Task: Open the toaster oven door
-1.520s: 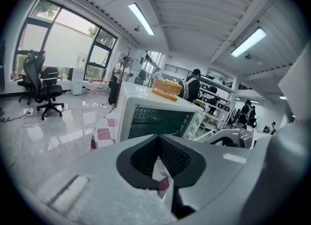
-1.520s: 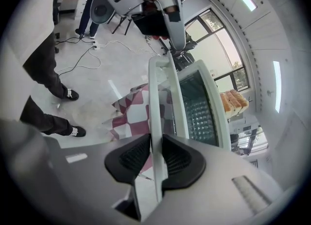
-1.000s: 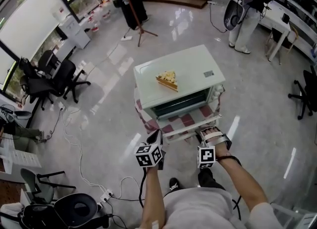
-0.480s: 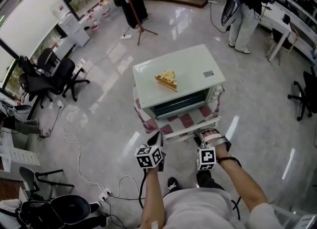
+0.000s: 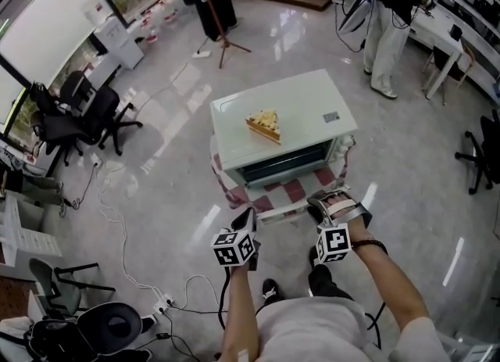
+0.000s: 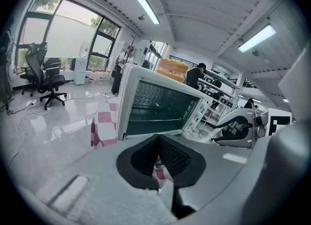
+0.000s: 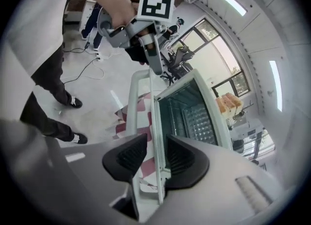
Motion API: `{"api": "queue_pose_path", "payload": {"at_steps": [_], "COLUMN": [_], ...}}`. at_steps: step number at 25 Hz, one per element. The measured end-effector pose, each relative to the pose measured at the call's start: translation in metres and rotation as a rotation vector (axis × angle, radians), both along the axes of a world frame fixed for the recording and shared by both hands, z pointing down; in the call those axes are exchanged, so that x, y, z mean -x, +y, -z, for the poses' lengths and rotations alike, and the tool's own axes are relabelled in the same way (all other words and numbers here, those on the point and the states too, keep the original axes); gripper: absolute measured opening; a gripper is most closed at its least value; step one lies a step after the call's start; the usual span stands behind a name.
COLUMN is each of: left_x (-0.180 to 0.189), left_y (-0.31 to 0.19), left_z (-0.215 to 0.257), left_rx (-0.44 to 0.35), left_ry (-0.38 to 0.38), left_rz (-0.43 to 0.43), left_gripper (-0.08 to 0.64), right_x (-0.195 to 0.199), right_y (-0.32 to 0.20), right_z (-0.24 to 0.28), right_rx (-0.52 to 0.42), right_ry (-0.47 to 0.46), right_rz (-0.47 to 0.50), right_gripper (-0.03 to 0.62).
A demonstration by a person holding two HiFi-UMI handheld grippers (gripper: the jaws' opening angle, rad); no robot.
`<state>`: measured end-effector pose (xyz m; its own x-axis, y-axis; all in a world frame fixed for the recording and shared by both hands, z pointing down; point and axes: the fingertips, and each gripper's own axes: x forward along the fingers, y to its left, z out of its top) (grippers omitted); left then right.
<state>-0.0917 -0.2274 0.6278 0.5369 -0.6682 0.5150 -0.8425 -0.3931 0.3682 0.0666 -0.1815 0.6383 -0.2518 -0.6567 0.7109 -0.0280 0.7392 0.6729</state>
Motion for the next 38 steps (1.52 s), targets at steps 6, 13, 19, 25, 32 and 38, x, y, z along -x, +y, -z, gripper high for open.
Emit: {"api": "queue_pose_path", "payload": {"at_steps": [6,13,19,25,32,38], "left_x": [0.000,0.008,0.005,-0.015,-0.021,-0.021], "left_y": [0.002,0.004,0.011,0.023,0.034,0.042], "left_z": [-0.001,-0.001,0.012,0.018,0.015,0.007], "left_rx": [0.006,-0.003,-0.036,-0.049,-0.030,-0.013], "left_ry": [-0.014,-0.047,-0.064,-0.068,-0.084,-0.087], "left_rz": [-0.003,0.003,-0.017,-0.078,-0.101,-0.081], "left_gripper": [0.005,0.005,0.005,0.005,0.005,0.005], "right_x": [-0.008,-0.010,-0.009,-0.012,-0.011,-0.011], "right_y": [-0.004,0.002,0.014,0.025,0.036,0.037], "right_z": [-0.011,-0.020,-0.031,-0.049,-0.062,-0.071], "right_rx": [0.001,0.007,0.058,0.085,0.133,0.143], "right_ry": [0.049,0.089,0.044,0.066,0.052,0.030], "right_rz": [-0.004,0.019,0.010,0.031,0.018,0.022], "right_gripper": [0.034,0.031,0.035,0.043,0.052,0.057]}}
